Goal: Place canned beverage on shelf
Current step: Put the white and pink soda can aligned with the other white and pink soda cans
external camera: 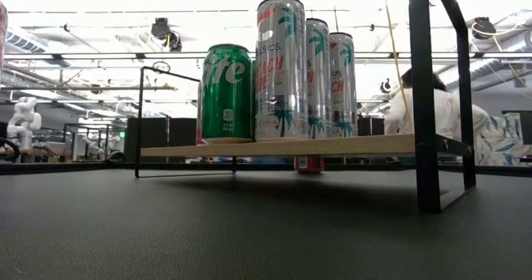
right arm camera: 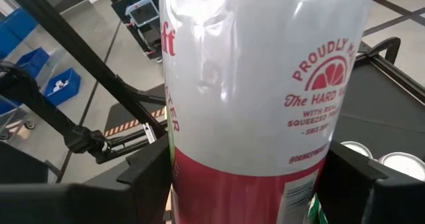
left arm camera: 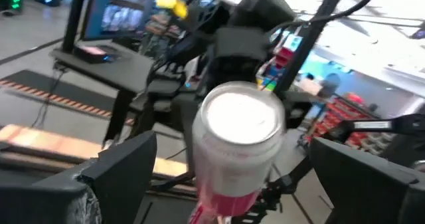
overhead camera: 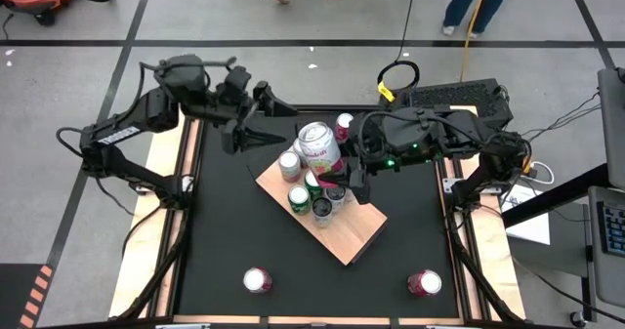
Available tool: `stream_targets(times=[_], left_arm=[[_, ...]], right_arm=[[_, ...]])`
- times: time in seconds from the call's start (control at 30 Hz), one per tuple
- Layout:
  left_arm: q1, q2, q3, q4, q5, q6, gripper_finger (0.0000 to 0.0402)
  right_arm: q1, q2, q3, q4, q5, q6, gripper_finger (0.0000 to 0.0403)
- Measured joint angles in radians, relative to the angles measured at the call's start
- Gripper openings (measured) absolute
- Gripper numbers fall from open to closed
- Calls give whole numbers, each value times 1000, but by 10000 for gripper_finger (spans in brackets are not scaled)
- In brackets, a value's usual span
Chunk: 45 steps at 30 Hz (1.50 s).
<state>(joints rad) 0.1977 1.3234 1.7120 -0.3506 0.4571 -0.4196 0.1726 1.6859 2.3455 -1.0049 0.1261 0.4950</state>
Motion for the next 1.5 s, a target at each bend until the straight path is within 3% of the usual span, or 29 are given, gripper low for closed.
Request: stream_targets(times=[0.23, 0.73, 1.17, 1.5], left_arm=[[51, 34, 77, -14, 82, 9, 400], [42, 138, 160, -247, 204, 86, 400], [-13, 144, 160, -318, 199, 157, 400], [-42, 144, 160, -303, 130, 138, 400]], right_arm=[[0, 12, 0, -22, 1, -3, 272], [0, 69, 0, -30, -1, -11, 272], [-1, 70, 0, -53, -3, -11, 272], [-2, 70, 0, -54, -3, -21, 272]])
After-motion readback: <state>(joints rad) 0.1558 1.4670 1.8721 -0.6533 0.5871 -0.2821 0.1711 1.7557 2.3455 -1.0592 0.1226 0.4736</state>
